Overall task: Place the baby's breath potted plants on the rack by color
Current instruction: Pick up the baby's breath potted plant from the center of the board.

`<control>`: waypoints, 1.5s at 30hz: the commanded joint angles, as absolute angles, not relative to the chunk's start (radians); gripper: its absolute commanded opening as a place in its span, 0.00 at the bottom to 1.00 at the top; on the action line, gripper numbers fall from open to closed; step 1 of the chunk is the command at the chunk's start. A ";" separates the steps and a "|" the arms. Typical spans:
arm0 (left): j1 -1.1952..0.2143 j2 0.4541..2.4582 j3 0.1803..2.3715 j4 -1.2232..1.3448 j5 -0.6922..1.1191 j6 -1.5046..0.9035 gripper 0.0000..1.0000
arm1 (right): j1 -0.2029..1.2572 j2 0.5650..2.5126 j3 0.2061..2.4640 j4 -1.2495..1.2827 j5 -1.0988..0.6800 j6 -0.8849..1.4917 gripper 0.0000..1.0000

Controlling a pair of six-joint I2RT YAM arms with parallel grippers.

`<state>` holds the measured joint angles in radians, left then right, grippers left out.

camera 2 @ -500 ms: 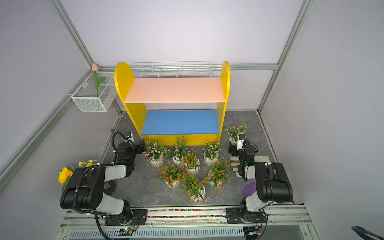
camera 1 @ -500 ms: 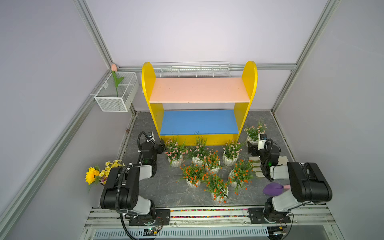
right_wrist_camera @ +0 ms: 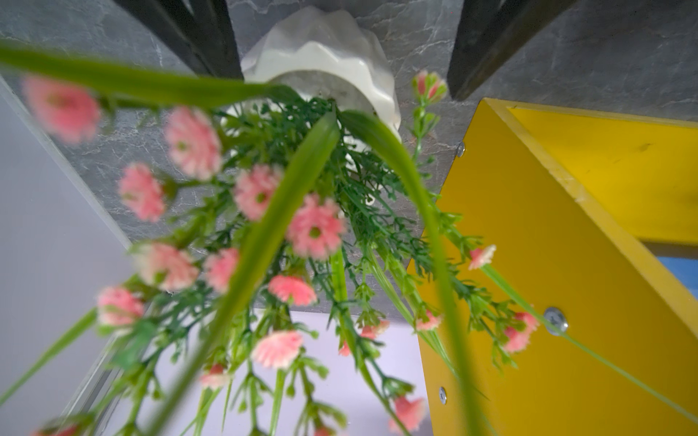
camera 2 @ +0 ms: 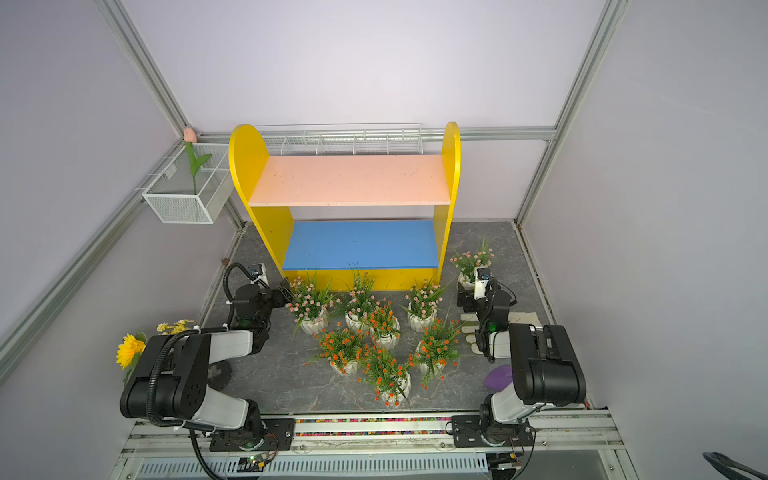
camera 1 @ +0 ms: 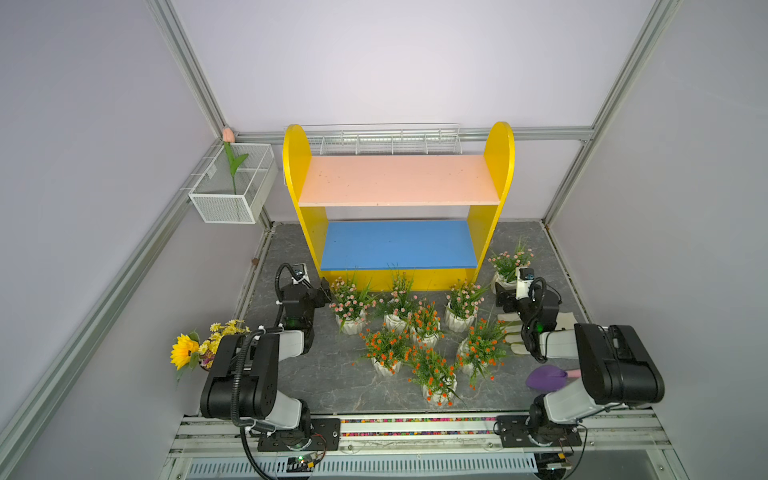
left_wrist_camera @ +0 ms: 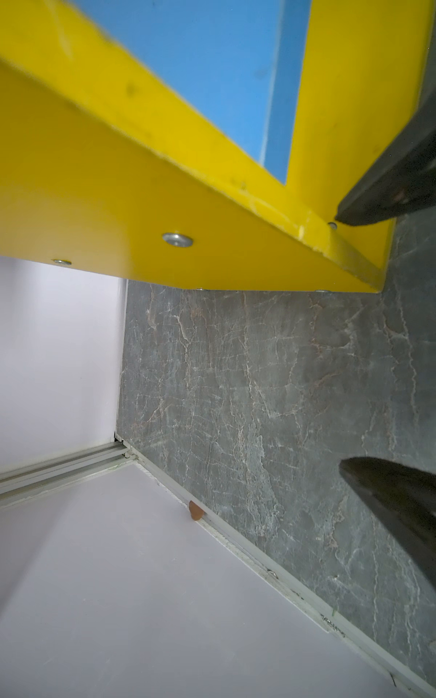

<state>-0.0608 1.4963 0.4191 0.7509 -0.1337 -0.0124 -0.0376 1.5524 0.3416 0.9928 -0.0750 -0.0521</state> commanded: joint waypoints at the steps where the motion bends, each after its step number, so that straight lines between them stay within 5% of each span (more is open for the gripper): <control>1: -0.055 1.507 0.426 0.772 -0.135 0.000 0.99 | -0.039 1.555 0.352 0.975 -0.071 -0.040 0.88; 31: -0.055 1.388 0.392 0.733 -0.181 0.000 0.99 | -0.038 1.434 0.327 0.920 0.000 -0.019 0.88; 45: -0.078 0.950 0.604 0.092 -0.213 -0.131 0.99 | 0.021 1.016 0.464 0.376 0.112 0.108 0.88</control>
